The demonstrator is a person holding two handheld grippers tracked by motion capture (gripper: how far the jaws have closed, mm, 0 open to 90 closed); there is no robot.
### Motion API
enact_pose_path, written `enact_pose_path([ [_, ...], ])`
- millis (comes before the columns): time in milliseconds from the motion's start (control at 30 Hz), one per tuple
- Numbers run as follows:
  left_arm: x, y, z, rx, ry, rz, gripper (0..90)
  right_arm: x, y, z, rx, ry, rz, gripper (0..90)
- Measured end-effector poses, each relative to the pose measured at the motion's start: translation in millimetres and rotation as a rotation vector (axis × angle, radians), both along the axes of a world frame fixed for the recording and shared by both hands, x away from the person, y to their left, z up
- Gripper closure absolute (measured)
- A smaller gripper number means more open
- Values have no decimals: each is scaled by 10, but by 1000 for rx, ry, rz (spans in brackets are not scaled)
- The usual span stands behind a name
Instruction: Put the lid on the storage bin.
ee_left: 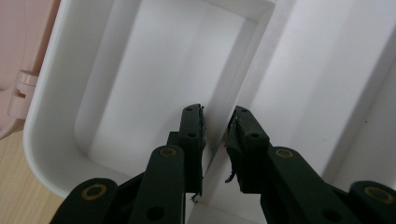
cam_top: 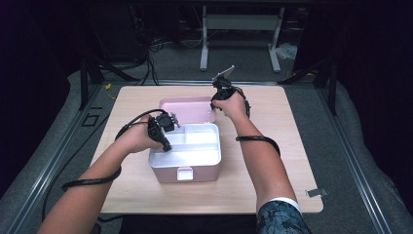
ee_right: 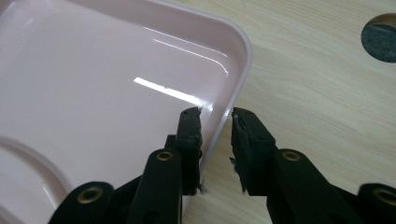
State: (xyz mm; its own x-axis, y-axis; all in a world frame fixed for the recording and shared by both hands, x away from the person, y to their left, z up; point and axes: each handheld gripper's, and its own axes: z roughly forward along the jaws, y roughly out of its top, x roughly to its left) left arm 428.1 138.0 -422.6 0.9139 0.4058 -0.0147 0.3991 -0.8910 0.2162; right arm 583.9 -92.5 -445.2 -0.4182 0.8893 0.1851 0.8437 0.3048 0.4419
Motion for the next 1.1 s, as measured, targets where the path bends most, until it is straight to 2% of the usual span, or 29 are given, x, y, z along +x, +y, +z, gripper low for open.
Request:
enact_pose_path([
  [433, 4, -1, 3, 4, 4, 0, 756, 87, 27, -81, 3, 51, -40, 725],
  [500, 5, 0, 3, 4, 3, 0, 756, 93, 42, -83, 12, 61, -35, 721],
  [567, 4, 8, 0, -3, 1, 0, 756, 93, 55, -83, -1, 59, -32, 734],
  [600, 2, 11, 0, -6, 2, 3, 756, 94, 51, -78, -8, 66, -31, 759],
  [700, -1, 14, 0, -7, -1, 0, 756, 91, 25, -52, 10, 72, -41, 770],
  [800, -3, 14, 1, -6, -2, 0, 756, 85, 21, -27, 15, 81, -29, 776],
  [833, -4, 12, 0, -6, -2, 0, 756, 71, 31, -6, -5, 63, -37, 784],
  [933, -3, 8, 0, -4, -2, 0, 756, 59, 20, 48, 1, 66, -31, 792],
  [967, -3, 5, 1, -2, -2, -1, 757, 52, 21, 58, -11, 52, -42, 794],
  [1033, -3, -2, 2, 3, -3, -4, 756, 50, -5, 84, 18, 72, -30, 797],
  [1100, -5, -5, 2, 5, -5, -5, 756, 42, -15, 89, 23, 70, -28, 797],
])
